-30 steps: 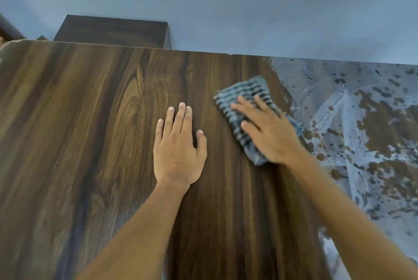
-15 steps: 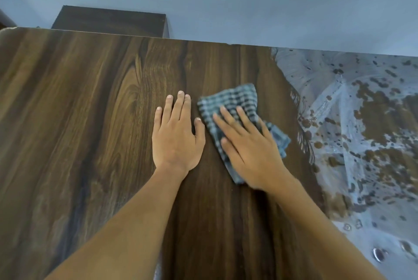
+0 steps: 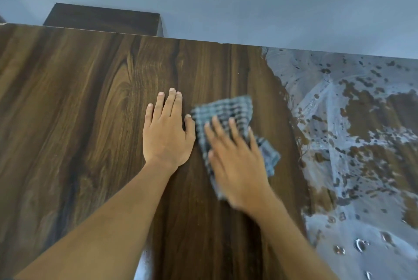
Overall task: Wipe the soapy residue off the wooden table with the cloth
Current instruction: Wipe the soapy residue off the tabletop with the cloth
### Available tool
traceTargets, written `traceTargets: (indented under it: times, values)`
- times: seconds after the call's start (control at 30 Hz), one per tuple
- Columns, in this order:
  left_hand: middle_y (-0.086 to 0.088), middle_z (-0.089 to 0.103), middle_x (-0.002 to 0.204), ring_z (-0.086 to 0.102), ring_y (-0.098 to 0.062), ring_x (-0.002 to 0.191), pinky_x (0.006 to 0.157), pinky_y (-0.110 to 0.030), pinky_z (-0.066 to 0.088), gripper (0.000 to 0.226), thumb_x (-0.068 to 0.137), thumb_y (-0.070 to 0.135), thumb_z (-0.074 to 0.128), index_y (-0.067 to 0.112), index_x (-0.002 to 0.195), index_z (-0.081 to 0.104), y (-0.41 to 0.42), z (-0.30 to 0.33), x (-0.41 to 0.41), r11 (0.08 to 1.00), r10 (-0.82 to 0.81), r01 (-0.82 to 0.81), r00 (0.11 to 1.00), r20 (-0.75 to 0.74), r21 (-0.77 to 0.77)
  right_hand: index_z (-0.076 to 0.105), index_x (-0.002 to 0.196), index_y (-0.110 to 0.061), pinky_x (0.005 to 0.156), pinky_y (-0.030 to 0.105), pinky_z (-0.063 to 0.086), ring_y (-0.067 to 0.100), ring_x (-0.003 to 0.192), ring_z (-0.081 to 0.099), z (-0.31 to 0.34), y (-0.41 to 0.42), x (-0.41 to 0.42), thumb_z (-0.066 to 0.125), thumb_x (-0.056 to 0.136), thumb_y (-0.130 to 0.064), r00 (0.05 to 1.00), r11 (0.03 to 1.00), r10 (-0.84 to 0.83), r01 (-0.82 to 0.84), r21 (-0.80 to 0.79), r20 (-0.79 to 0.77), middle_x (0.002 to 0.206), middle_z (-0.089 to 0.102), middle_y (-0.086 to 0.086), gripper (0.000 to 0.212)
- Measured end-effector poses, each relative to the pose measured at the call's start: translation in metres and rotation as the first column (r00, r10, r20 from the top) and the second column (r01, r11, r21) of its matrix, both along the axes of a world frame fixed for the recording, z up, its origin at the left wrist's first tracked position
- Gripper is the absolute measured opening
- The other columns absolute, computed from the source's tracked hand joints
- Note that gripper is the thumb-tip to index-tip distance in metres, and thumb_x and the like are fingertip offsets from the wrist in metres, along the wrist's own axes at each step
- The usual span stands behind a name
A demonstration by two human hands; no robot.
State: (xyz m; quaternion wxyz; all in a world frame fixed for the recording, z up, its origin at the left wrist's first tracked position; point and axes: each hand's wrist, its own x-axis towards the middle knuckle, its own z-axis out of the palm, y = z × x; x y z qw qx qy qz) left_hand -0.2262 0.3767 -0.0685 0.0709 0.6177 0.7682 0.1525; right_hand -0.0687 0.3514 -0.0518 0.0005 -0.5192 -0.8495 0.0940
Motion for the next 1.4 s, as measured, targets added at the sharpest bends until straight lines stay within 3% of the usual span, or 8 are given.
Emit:
traceTargets:
  times: [0.17,0.37,0.6,0.73,0.93,1.07,1.23,1.4]
  values:
    - [0.0,0.019,0.155,0.009,-0.017,0.144,0.118,-0.037,0.005,0.053,0.097,0.034,0.027,0.014,0.146,0.022,0.0,0.0,0.002,1.0,0.011,-0.011,1.0,-0.004,0.01,0.025,0.147,-0.025,0.107,0.046,0.022,0.019,0.141,0.022,0.0,-0.084,0.062,0.012,0.101,-0.039,1.0,1.0,-0.009,0.009,-0.016,0.016,0.151,0.03,-0.006,0.05]
    - [-0.001,0.018,0.155,0.009,-0.018,0.144,0.118,-0.037,0.005,0.053,0.097,0.034,0.026,0.013,0.147,0.021,0.001,-0.001,0.0,1.0,0.008,-0.008,1.0,-0.01,0.008,0.007,0.15,-0.026,0.116,0.044,-0.006,0.015,0.143,-0.001,-0.004,0.006,0.055,-0.002,0.092,-0.046,0.948,0.949,-0.315,0.314,0.03,0.037,0.156,0.009,-0.009,0.062]
    - [-0.002,0.02,0.155,0.01,-0.019,0.144,0.117,-0.038,0.006,0.053,0.097,0.032,0.029,0.012,0.146,0.024,0.0,-0.001,0.0,1.0,0.0,0.0,1.0,0.013,0.018,0.033,0.145,-0.026,0.113,0.046,0.015,0.021,0.14,0.026,0.003,-0.094,0.016,0.031,0.094,-0.036,0.999,0.999,0.046,-0.046,-0.006,-0.014,0.151,0.031,-0.008,0.052]
    - [-0.003,0.02,0.155,0.011,-0.02,0.143,0.117,-0.038,0.007,0.053,0.097,0.033,0.028,0.012,0.146,0.024,0.0,-0.002,0.001,1.0,-0.005,0.005,1.0,0.006,0.022,0.044,0.135,-0.03,0.102,0.041,0.03,0.011,0.134,0.036,0.004,-0.155,0.069,0.017,0.096,-0.035,1.0,0.995,0.019,-0.018,-0.096,0.017,0.144,0.042,-0.013,0.048]
    - [-0.005,0.027,0.152,0.016,-0.022,0.142,0.117,-0.04,0.009,0.05,0.098,0.029,0.029,0.009,0.143,0.031,0.0,-0.003,-0.001,0.998,-0.016,0.014,0.999,0.031,0.061,0.01,0.149,-0.024,0.117,0.046,0.011,0.015,0.144,0.005,0.0,-0.078,0.082,0.004,0.095,-0.042,0.946,0.948,-0.319,0.319,-0.002,0.06,0.152,0.006,-0.013,0.057]
    - [-0.01,0.039,0.146,0.028,-0.025,0.138,0.116,-0.039,0.016,0.043,0.097,0.019,0.033,0.005,0.136,0.042,-0.01,0.001,0.002,0.994,-0.047,0.041,0.997,0.057,0.102,-0.001,0.148,-0.027,0.115,0.042,-0.012,0.019,0.142,-0.01,0.0,-0.082,0.037,0.005,0.097,-0.041,0.977,0.978,-0.21,0.21,-0.002,0.029,0.153,-0.006,-0.012,0.053]
    - [-0.012,0.044,0.142,0.034,-0.026,0.135,0.114,-0.039,0.021,0.04,0.095,0.015,0.038,0.003,0.132,0.047,-0.045,0.002,0.012,0.984,-0.153,0.146,0.986,0.066,0.101,0.031,0.145,-0.028,0.109,0.04,0.018,0.014,0.14,0.025,0.007,-0.213,0.052,0.018,0.1,-0.036,0.998,0.994,0.061,-0.057,-0.093,0.035,0.151,0.03,-0.014,0.047]
    - [-0.01,0.044,0.142,0.035,-0.025,0.135,0.114,-0.039,0.024,0.04,0.096,0.016,0.039,0.003,0.133,0.047,-0.116,-0.002,0.019,0.969,-0.236,0.231,0.97,0.056,0.086,0.028,0.147,-0.025,0.109,0.041,0.018,0.014,0.142,0.021,0.011,-0.239,0.116,0.01,0.1,-0.036,0.981,0.981,-0.161,0.17,-0.09,0.106,0.152,0.027,-0.01,0.051]
